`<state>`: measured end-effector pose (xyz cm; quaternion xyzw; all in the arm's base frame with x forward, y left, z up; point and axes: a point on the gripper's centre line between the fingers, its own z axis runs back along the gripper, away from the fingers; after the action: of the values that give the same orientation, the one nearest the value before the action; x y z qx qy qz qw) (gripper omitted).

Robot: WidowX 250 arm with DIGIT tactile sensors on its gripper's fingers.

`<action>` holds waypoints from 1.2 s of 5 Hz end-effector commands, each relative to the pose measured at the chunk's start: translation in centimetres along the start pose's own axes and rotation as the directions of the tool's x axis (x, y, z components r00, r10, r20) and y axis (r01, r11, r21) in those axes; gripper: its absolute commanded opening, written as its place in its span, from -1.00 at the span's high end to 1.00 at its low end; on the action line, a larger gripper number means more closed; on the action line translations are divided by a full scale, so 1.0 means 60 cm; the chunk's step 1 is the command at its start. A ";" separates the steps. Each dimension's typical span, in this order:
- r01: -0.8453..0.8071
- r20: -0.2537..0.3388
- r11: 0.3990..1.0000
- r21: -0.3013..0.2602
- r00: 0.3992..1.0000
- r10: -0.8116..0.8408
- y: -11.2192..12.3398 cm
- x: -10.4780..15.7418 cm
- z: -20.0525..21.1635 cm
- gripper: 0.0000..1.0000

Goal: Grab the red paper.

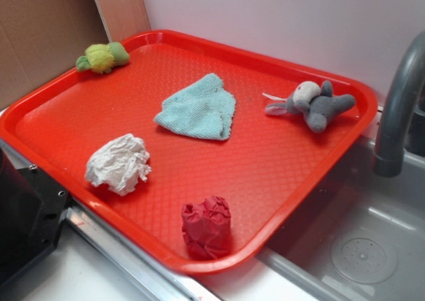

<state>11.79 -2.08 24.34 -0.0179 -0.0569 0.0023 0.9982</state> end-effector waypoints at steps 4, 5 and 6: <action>0.252 -0.123 0.877 -0.409 0.937 -0.327 -0.233 0.024 -0.213 -1.00; 0.413 -0.157 0.838 -0.358 0.858 -0.489 -0.264 -0.004 -0.268 -1.00; 0.538 -0.186 0.803 -0.259 0.788 -0.587 -0.266 -0.019 -0.301 -1.00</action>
<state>13.70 -17.99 5.92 -0.0868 0.0914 -0.2946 0.9473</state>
